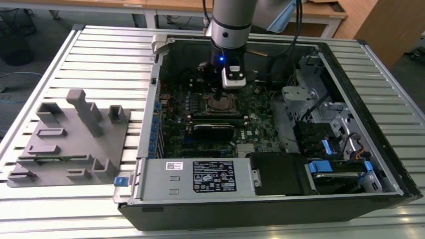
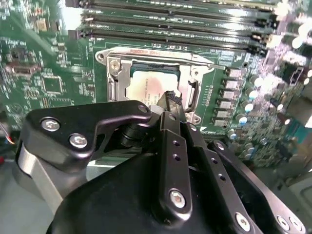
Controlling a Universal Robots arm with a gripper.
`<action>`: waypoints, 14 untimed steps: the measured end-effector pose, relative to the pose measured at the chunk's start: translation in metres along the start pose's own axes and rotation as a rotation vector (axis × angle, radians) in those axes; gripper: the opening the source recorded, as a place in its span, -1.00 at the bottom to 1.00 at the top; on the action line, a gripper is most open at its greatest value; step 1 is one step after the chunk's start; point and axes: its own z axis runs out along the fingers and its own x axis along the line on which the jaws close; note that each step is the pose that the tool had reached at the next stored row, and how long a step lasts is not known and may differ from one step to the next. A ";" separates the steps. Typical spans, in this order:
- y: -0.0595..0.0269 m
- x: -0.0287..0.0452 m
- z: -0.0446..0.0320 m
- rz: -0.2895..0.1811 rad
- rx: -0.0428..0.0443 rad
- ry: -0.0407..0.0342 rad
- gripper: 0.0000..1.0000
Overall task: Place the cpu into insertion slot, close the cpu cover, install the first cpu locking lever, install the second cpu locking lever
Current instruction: 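Close the cpu cover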
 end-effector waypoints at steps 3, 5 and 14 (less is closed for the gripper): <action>0.0000 0.0000 0.0008 -0.054 0.0009 0.0008 -0.79; 0.0000 0.0000 0.0013 -0.089 0.0015 0.0014 -0.79; -0.0001 -0.0001 0.0035 -0.248 0.0043 0.0039 -0.79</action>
